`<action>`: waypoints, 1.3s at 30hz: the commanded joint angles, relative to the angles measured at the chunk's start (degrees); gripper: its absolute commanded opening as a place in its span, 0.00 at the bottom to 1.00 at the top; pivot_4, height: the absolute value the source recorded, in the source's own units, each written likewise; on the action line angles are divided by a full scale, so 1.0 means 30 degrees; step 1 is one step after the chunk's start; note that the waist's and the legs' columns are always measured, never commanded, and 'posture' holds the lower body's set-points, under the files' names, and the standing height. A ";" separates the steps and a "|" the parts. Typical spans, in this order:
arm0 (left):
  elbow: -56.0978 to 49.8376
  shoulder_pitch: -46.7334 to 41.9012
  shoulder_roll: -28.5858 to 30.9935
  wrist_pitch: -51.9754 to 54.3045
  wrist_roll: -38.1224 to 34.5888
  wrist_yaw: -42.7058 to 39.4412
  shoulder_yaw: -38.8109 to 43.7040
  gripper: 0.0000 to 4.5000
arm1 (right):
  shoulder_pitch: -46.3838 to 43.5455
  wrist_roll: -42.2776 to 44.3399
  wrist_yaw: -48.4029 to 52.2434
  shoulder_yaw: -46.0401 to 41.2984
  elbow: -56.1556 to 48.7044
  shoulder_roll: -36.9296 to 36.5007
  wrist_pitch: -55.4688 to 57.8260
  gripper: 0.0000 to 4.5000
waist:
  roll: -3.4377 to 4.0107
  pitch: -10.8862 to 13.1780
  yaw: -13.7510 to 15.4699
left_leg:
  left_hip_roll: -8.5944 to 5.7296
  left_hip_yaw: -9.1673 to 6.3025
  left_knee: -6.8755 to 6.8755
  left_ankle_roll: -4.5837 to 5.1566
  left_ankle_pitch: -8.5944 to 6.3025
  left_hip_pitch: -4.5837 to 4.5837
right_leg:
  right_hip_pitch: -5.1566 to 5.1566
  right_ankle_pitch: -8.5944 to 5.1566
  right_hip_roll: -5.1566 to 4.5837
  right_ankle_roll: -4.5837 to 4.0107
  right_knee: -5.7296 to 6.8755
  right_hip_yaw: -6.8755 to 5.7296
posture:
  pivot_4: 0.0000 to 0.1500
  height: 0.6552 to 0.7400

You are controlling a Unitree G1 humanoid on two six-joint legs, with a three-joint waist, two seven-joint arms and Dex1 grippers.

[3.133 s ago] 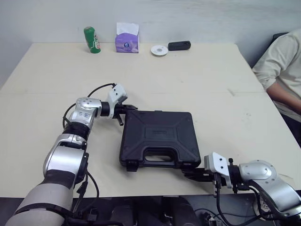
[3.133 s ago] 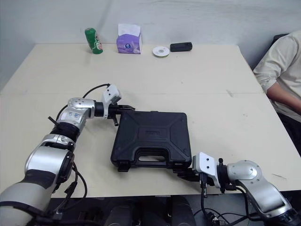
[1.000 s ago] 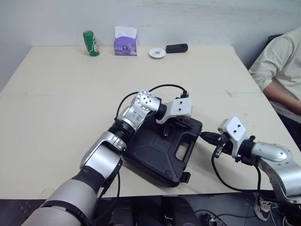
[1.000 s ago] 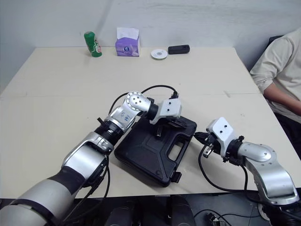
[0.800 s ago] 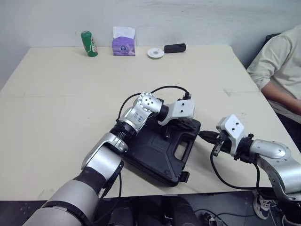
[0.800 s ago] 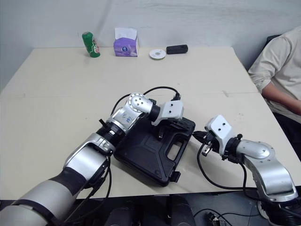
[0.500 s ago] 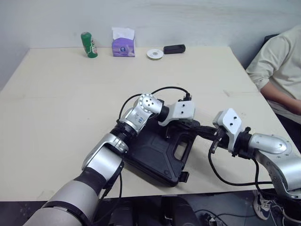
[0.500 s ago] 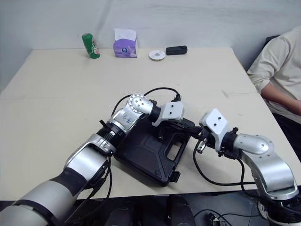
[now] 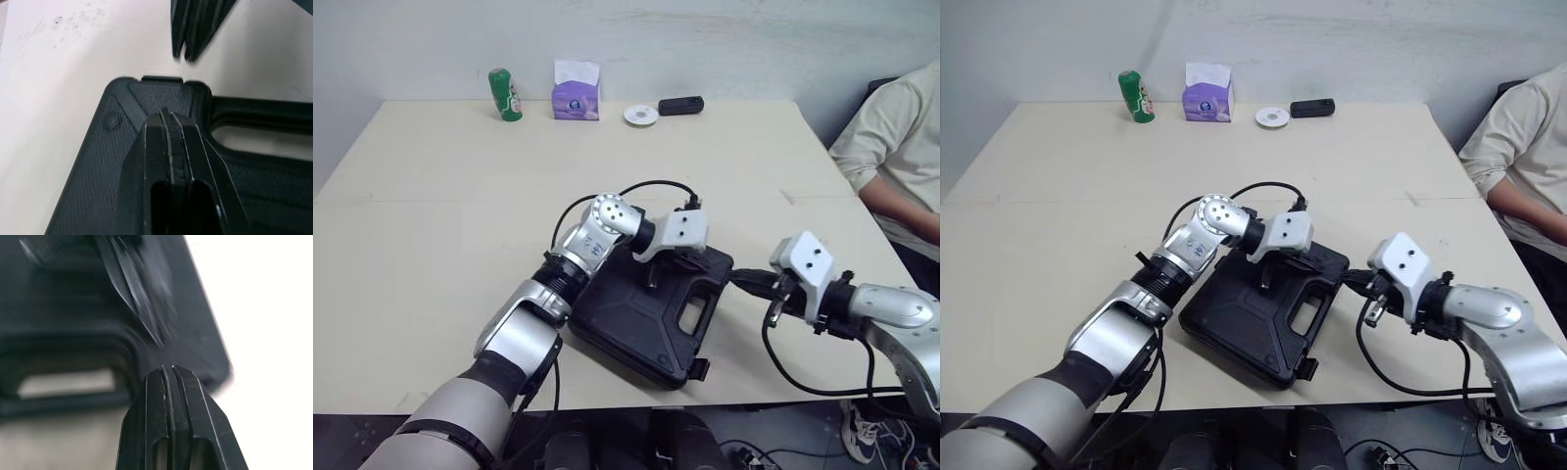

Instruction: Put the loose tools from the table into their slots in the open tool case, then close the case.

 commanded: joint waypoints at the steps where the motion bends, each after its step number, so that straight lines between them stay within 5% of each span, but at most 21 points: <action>1: 0.1112 0.0678 0.0462 0.0664 0.1118 -0.0156 -0.0772 0.01 | 0.0228 -0.0606 -0.0050 -0.0337 0.0798 -0.0238 -0.0848 0.00 | 0.0002 0.0000 0.0024 | 0.0000 -0.0005 0.0000 0.0002 -0.0001 -0.0004 | 0.0000 -0.0001 0.0000 -0.0001 0.0000 -0.0005 | 1.00 0.90; 21: 0.2229 0.0529 -0.0917 -0.0290 0.1974 0.0487 -0.1468 0.01 | -0.1941 -0.0854 -0.0443 0.1933 0.0901 0.1459 -0.0686 0.00 | 0.0013 -0.0001 -0.0004 | -0.0008 -0.0004 -0.0003 -0.0006 0.0003 -0.0021 | -0.0010 0.0005 -0.0018 0.0009 -0.0014 -0.0003 | 1.00 0.90; 28: 0.1295 0.0823 -0.0756 -0.0404 0.0684 -0.0544 -0.0518 0.01 | -0.0880 -0.1911 0.0452 0.1199 0.1634 -0.0039 -0.1958 0.00 | 0.0023 -0.0002 0.0060 | -0.0003 -0.0003 -0.0010 -0.0009 0.0000 -0.0027 | -0.0018 0.0003 -0.0016 0.0006 -0.0017 -0.0006 | 1.00 0.90; 32: -0.2660 0.1344 0.0935 0.1454 -0.1771 -0.3260 0.0856 0.01 | 0.0642 -0.0223 0.1880 -0.1582 0.0772 -0.1093 -0.1528 0.00 | 0.0088 0.0043 0.0093 | -0.0012 0.0002 -0.0051 -0.0075 0.0037 -0.0059 | -0.0042 0.0003 -0.0015 0.0006 -0.0051 -0.0017 | 1.00 0.90; 39: -1.5223 0.4943 0.5391 0.9798 -0.6839 -0.7121 0.0668 0.01 | 0.4921 0.3665 0.3498 -0.3505 -0.3998 -0.1091 0.0126 0.00 | 0.0248 0.0214 0.0086 | -0.0019 -0.0007 -0.0088 -0.0113 0.0073 -0.0081 | -0.0042 0.0003 0.0018 0.0010 -0.0043 -0.0020 | 1.00 0.90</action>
